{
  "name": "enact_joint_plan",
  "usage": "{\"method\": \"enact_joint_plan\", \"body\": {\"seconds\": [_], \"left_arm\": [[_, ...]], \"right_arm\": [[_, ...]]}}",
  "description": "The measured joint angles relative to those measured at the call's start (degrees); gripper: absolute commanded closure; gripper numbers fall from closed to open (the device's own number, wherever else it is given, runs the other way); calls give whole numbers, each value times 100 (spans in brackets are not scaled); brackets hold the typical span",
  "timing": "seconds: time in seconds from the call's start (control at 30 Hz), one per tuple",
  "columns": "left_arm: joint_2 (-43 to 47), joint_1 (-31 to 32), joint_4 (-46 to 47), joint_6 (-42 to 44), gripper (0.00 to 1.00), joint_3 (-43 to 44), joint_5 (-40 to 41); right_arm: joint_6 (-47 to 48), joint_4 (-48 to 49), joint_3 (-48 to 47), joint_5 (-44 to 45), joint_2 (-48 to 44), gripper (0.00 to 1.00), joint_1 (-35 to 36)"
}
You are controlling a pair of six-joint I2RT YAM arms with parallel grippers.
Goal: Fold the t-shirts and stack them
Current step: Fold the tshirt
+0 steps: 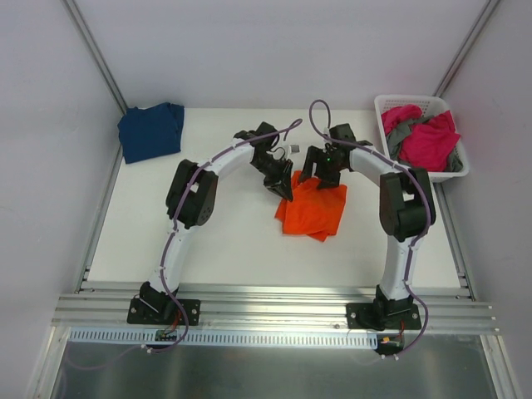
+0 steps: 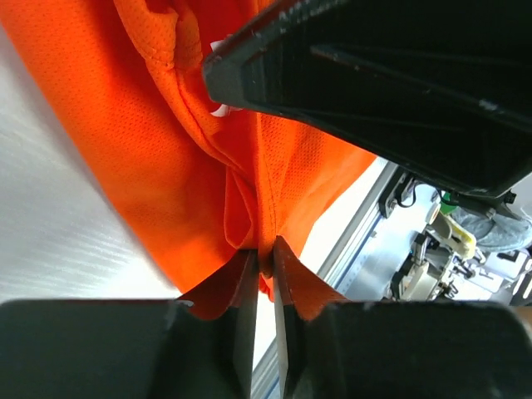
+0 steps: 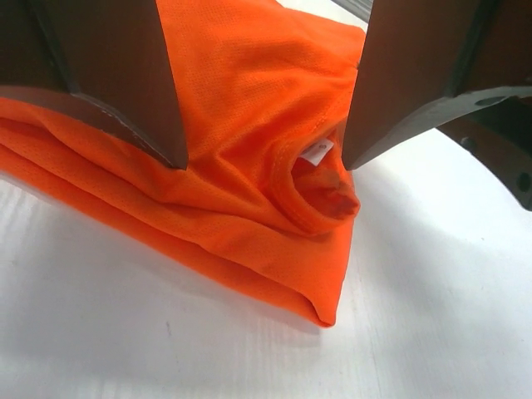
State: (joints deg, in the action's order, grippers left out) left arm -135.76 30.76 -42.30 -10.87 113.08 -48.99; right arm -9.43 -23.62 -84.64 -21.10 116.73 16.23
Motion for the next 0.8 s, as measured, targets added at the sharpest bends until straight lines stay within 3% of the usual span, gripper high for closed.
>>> {"method": "enact_joint_plan", "body": {"seconds": [0.43, 0.8], "left_arm": [[-98, 2, 42, 48, 90, 778, 37], [-625, -2, 149, 262, 86, 1764, 302]], "right_arm": [[-83, -151, 605, 356, -1591, 17, -455], [-81, -136, 1143, 466, -1716, 14, -494]]}}
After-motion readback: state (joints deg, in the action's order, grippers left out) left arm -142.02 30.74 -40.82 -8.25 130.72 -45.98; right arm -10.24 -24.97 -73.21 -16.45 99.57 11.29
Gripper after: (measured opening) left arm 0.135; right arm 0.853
